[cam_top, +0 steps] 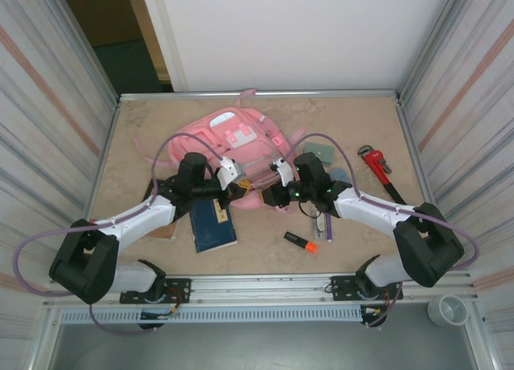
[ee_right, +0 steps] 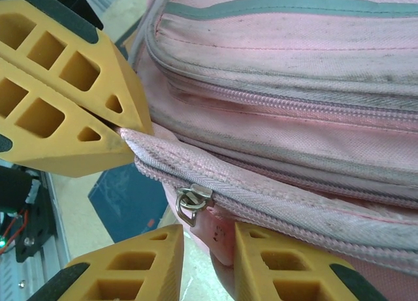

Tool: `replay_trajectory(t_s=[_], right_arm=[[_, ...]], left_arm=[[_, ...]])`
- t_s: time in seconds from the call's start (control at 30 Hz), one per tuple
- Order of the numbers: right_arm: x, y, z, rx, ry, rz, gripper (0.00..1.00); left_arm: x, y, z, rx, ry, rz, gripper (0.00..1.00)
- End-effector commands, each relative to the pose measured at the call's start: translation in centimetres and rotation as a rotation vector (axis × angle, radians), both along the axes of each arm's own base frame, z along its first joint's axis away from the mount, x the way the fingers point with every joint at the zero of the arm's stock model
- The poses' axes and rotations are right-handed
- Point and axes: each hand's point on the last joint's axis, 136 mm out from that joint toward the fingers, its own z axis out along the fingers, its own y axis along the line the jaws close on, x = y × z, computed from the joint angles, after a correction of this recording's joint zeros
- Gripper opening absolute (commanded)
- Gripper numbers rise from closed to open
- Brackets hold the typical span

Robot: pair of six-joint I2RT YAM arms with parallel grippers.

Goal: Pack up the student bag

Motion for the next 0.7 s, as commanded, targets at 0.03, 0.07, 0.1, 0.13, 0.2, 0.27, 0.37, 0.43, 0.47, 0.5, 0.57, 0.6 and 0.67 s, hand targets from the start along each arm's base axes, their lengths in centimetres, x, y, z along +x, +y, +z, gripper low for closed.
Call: replay_trajectory(t_s=[0.03, 0.07, 0.1, 0.13, 0.2, 0.27, 0.37, 0.43, 0.47, 0.5, 0.57, 0.6, 0.67], right_arm=[[0.3, 0.8, 0.0, 0.001, -0.029, 0.008, 0.25], [0.4, 1.0, 0.0, -0.003, -0.040, 0.008, 0.24], [0.4, 1.2, 0.1, -0.005, -0.048, 0.010, 0.24], [0.4, 1.5, 0.1, -0.009, -0.056, 0.013, 0.24], [0.4, 2.0, 0.1, -0.018, -0.068, 0.019, 0.23], [0.5, 2.1, -0.1, -0.036, -0.081, 0.011, 0.20], [0.9, 1.5, -0.3, -0.070, -0.100, -0.030, 0.14], [1.3, 0.6, -0.3, -0.100, -0.116, -0.085, 0.10], [1.4, 0.2, -0.2, -0.111, -0.122, -0.105, 0.08], [1.6, -0.4, 0.0, -0.126, -0.129, -0.129, 0.05], [1.9, -1.5, 0.2, -0.160, -0.133, -0.183, 0.00], [1.9, -2.1, 0.5, -0.173, -0.134, -0.208, 0.00], [2.0, -3.1, 0.7, -0.203, -0.123, -0.250, 0.00]], left_arm=[[-0.4, -1.0, 2.7, -0.075, -0.090, -0.048, 0.00], [-0.4, -1.1, 2.7, -0.077, -0.089, -0.050, 0.00], [-0.5, -1.1, 2.7, -0.077, -0.086, -0.053, 0.00], [-0.5, -1.2, 2.6, -0.077, -0.085, -0.054, 0.00], [-0.5, -1.3, 2.4, -0.074, -0.080, -0.055, 0.00], [-0.6, -1.3, 2.4, -0.072, -0.077, -0.055, 0.00], [-0.5, -1.2, 2.1, -0.064, -0.077, -0.044, 0.00], [-0.4, -1.0, 1.8, -0.054, -0.080, -0.035, 0.00], [-0.4, -0.9, 1.6, -0.045, -0.084, -0.034, 0.00], [-0.5, -0.8, 1.2, -0.032, -0.093, -0.035, 0.00], [-0.5, -0.4, 0.5, -0.001, -0.117, -0.032, 0.00], [-0.7, -0.2, -0.1, 0.023, -0.134, -0.038, 0.00], [-0.9, 0.3, -1.0, 0.068, -0.170, -0.044, 0.00]])
